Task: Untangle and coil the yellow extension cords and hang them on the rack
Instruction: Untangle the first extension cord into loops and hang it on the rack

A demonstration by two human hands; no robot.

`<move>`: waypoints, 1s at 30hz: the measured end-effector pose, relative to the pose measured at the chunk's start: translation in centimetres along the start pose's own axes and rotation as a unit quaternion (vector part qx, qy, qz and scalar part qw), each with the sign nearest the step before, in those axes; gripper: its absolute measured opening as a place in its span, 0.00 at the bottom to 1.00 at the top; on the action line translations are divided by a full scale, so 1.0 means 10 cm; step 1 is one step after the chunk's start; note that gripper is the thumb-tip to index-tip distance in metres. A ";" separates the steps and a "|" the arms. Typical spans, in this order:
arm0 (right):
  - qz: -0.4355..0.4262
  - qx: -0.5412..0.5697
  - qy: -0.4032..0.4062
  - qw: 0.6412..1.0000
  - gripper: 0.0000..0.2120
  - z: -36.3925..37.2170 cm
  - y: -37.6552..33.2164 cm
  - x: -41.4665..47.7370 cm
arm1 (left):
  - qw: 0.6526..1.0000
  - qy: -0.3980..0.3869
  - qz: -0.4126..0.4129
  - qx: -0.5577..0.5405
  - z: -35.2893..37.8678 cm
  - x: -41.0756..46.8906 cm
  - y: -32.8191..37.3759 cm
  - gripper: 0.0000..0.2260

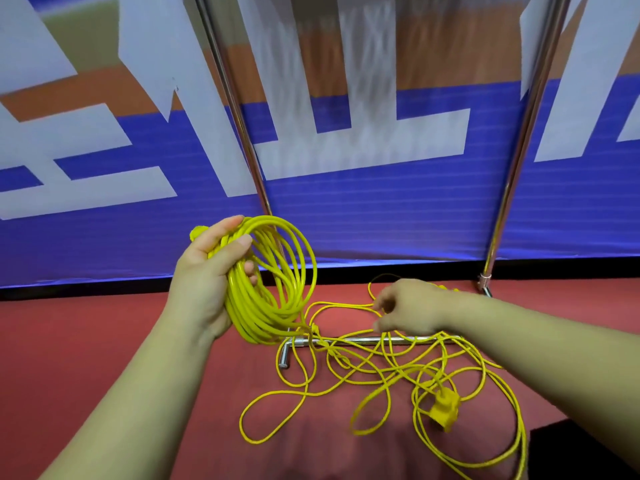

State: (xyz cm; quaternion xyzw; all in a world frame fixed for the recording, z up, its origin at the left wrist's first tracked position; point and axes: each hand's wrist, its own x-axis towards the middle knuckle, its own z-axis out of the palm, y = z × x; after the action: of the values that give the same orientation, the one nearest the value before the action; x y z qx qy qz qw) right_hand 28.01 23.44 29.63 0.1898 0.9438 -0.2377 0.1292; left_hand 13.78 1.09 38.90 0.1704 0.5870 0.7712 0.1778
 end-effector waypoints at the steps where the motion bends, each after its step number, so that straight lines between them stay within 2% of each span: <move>1: -0.026 0.063 -0.002 0.998 0.24 0.07 -0.08 0.01 | 1.000 -0.003 0.004 -0.010 0.01 -0.01 0.02 0.13; 4: -0.064 0.142 -0.036 0.987 0.28 0.35 -0.24 0.09 | 0.999 -0.018 0.010 -0.032 0.05 -0.07 0.09 0.12; 7: -0.085 0.175 -0.024 0.981 0.33 0.56 -0.30 0.20 | 0.998 -0.037 0.012 -0.048 0.07 -0.14 0.15 0.11; 9: -0.099 0.178 -0.011 0.979 0.32 0.64 -0.33 0.23 | 0.997 -0.048 0.012 -0.060 0.06 -0.18 0.17 0.11; 12: -0.123 0.175 0.010 0.977 0.20 0.75 -0.40 0.29 | 0.995 -0.061 0.008 -0.079 0.00 -0.20 0.20 0.11; 14: -0.134 0.199 -0.003 0.971 0.09 0.84 -0.42 0.33 | 0.993 -0.068 0.000 -0.097 -0.06 -0.20 0.22 0.10; 15: -0.136 0.200 -0.021 0.970 0.07 0.90 -0.40 0.35 | 0.992 -0.069 -0.005 -0.108 -0.09 -0.19 0.23 0.10; 20: -0.089 0.120 -0.105 0.983 0.17 1.03 -0.01 0.34 | 0.984 -0.058 -0.028 -0.164 -0.32 -0.14 0.25 0.09; 24: -0.037 0.176 -0.128 0.975 0.16 0.80 0.20 0.32 | 0.990 -0.049 -0.033 -0.127 -0.49 -0.14 0.22 0.09; 27: 0.014 0.339 -0.048 0.939 0.18 0.52 0.12 0.32 | 0.997 -0.061 -0.022 -0.032 -0.51 -0.17 0.14 0.09; 30: 0.077 0.511 0.022 0.856 0.11 0.22 -0.10 0.25 | 0.992 -0.086 -0.009 0.088 -0.48 -0.19 0.02 0.10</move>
State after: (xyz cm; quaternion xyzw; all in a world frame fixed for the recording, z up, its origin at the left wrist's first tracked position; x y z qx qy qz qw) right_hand 25.72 22.25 27.29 0.3066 0.6742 -0.6717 0.0114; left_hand 13.21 -3.89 37.79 0.2455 0.6367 0.6976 0.2184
